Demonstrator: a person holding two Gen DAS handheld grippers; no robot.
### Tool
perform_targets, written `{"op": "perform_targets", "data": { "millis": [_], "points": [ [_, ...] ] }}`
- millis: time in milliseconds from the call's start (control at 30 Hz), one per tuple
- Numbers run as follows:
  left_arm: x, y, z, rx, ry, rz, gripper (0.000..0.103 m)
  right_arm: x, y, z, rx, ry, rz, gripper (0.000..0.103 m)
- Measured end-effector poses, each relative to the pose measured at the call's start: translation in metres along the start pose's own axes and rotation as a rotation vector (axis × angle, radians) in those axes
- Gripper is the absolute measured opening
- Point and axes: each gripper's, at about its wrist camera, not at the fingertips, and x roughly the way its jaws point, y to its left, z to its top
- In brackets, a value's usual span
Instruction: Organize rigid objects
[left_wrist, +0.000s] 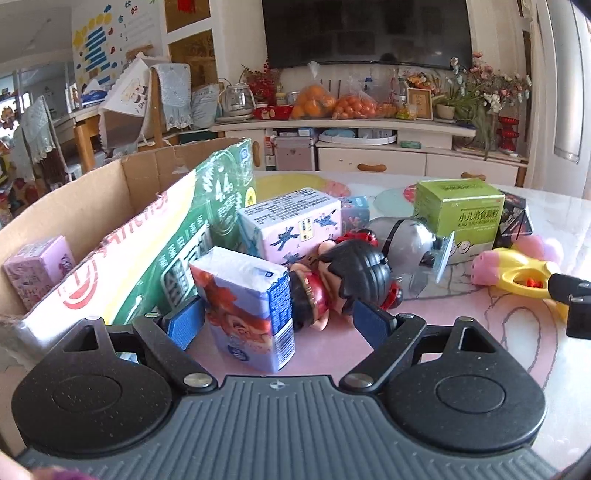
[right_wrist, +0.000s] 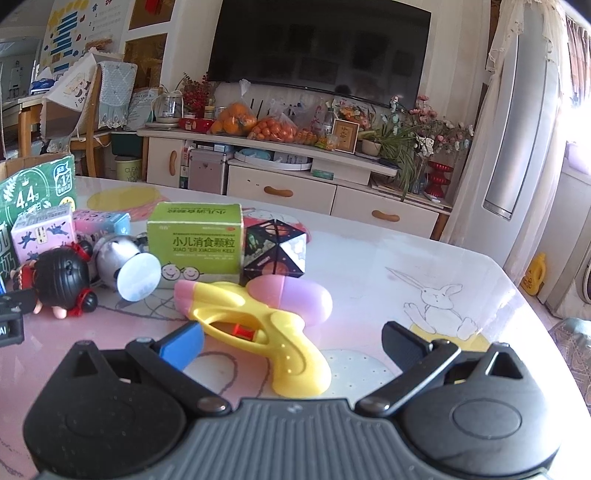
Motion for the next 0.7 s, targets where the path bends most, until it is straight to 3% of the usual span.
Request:
{"op": "perform_targets", "data": {
  "millis": [267,367,700],
  "points": [
    [-0.005,-0.014,-0.002,0.043,-0.064,-0.081,0.103,0.011,-0.007,-0.002,0.014,0.029,0.001,0.102],
    [-0.009,-0.02,-0.004,0.056,-0.071,-0.15,0.103,0.015,-0.006,-0.002,0.008,0.036,0.004,0.102],
    [-0.009,-0.028,-0.003,0.08,-0.037,-0.293,0.103,0.019,0.0,-0.003,0.008,0.057,0.012,0.102]
  ]
}}
